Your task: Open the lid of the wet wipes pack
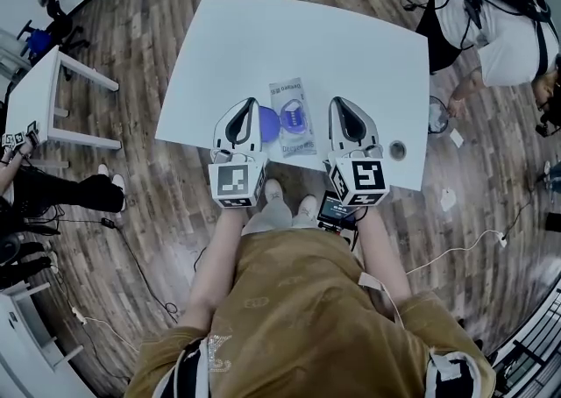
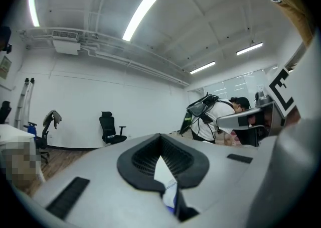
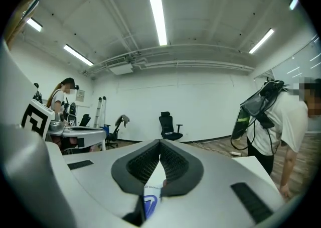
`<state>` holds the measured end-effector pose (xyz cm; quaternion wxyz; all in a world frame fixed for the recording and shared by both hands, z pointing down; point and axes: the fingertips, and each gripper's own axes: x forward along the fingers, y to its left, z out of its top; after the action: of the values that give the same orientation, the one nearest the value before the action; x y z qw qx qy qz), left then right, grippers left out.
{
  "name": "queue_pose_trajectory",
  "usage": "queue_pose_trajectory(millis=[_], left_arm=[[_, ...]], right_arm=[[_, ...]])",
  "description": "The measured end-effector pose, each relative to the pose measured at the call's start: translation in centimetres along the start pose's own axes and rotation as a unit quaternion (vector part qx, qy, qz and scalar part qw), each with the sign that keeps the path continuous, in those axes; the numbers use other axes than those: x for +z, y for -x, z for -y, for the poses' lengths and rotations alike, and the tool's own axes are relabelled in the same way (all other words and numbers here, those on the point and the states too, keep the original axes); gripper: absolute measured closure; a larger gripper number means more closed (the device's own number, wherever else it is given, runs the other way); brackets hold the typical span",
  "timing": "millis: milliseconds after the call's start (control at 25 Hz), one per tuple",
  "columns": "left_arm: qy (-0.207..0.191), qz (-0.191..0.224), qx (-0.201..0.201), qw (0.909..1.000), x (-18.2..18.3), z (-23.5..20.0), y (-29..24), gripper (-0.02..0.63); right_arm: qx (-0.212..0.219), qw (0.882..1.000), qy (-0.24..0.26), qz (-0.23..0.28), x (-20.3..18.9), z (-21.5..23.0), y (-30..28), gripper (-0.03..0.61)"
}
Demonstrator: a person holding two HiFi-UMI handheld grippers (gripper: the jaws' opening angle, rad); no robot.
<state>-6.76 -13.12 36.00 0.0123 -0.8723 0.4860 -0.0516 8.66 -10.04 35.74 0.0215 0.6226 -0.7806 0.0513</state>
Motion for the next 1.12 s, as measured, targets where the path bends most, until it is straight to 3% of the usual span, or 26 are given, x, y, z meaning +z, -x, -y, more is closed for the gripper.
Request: queue_pose_trajectory(millis=[520, 1120], left_arm=[[0.000, 0.026, 0.012, 0.9996, 2.9, -0.1, -0.1, 0.612], [0.001, 0.028, 0.018, 0.9995, 3.2, -0.7, -0.2, 0.612]], right_arm=[[-0.004, 0.999, 0.007, 0.036, 3.3, 0.5, 0.6, 0.568], [-0.005, 0.999, 0.015, 0.030, 3.6, 0.3, 0.0, 0.569]])
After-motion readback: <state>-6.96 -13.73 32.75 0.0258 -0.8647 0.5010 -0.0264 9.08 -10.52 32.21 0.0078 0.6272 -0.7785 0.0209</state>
